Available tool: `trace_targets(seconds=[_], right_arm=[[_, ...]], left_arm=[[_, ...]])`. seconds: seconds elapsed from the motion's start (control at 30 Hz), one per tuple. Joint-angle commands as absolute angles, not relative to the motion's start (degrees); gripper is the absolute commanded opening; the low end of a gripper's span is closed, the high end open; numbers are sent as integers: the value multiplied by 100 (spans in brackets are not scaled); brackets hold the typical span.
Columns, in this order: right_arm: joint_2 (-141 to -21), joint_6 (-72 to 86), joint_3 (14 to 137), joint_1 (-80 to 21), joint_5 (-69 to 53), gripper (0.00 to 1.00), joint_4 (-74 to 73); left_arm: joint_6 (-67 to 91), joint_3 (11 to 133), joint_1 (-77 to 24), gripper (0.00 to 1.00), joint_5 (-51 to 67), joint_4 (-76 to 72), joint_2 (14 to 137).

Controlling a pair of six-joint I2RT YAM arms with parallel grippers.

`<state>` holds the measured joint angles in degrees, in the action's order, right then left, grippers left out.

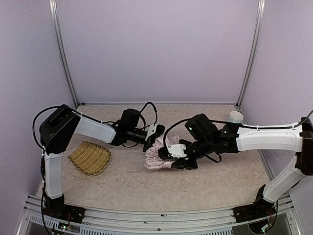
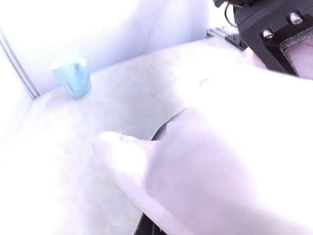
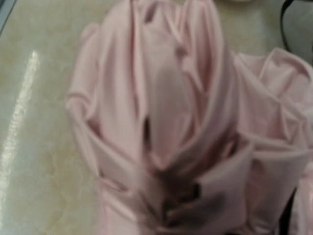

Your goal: Put away the umbrella

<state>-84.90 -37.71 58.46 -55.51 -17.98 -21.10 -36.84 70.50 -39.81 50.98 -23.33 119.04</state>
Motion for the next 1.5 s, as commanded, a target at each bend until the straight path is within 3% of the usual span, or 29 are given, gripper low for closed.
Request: trace_targets(seconds=[0.0, 0.4, 0.63, 0.7, 0.8, 0.97, 1.17, 1.33, 1.47], right_arm=[[-8947, -3718, 5392, -6046, -2809, 0, -2563], [-10364, -3487, 5379, -6188, -1902, 0, -2853], [-10598, -3256, 5359, -6188, -1841, 0, -3015], [-10689, -3186, 5389, -6175, -1793, 0, -3120], [-10818, -3073, 5457, -6108, -1715, 0, -3236], [-10875, -2905, 5603, -5864, -1895, 0, -3359], [-11002, -2816, 5873, -5516, -2542, 0, -3679], [-11282, -2682, 6092, -5152, -3088, 0, -3890], [-11552, -2687, 6382, -4907, -3479, 0, -4194]], left_arm=[[-3726, 6910, -3747, 0, 4208, -2952, 11745], [-4356, 6548, -4006, 0, 3576, -2876, 11650], [-4269, 6428, -4089, 0, 2577, -3320, 11781], [-4059, 6364, -4079, 8, 2065, -3666, 11810], [-3559, 6341, -3997, 33, 1381, -4017, 11779], [-2300, 5631, -3558, 61, 1372, -4815, 10943], [-1974, 3940, -3744, 60, 1690, -5078, 8873], [-2436, 2833, -4564, 56, 2110, -3898, 7165], [-2731, 2593, -5205, 59, 2268, -2772, 6726]])
